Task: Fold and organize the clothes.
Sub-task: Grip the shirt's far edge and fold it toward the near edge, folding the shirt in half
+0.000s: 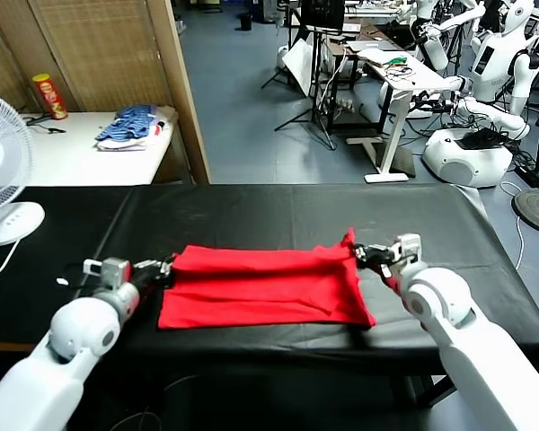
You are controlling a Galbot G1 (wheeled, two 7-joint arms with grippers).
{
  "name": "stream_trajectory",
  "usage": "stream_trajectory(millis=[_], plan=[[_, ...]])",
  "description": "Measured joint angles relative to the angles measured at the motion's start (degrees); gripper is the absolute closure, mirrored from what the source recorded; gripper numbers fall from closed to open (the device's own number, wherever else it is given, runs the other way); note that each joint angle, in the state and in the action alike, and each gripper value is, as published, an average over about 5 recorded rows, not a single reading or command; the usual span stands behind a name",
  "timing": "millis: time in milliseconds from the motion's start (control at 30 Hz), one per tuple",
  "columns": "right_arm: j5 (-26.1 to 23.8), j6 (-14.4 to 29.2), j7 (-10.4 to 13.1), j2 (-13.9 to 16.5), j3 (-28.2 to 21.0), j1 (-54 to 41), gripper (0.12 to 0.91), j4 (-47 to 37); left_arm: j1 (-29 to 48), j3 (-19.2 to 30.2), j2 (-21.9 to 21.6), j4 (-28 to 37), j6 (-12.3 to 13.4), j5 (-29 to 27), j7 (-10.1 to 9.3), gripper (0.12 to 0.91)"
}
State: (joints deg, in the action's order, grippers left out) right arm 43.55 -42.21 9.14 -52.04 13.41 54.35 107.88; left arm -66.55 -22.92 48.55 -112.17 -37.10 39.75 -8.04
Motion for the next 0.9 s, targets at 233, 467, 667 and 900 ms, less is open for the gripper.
stream_trajectory(millis=[233, 467, 667, 900], plan=[[-1.21, 0.01, -0.04, 0.07, -0.11, 1.95, 0.903, -0.11, -3.32, -0.36, 0.07, -1.01, -0.59, -2.16, 0.06, 0.903], [-0.87, 0.02, -0.33, 0.29, 0.85, 3.79, 0.847, 1.45, -5.42, -0.32, 0.63, -1.93, -2.08, -3.75, 0.37, 0.903], [0.48, 0.02, -0.23, 0.21, 3.25, 5.39, 0.538, 4.34, -6.01, -0.9, 1.21, -3.7, -3.55, -4.09, 0.33, 0.865], [-3.23, 0.02, 1.47, -3.31, 5.78, 3.63, 0.243, 2.79, -3.81, -2.47, 2.88, -3.75, -2.17, -2.06, 0.49, 0.513]])
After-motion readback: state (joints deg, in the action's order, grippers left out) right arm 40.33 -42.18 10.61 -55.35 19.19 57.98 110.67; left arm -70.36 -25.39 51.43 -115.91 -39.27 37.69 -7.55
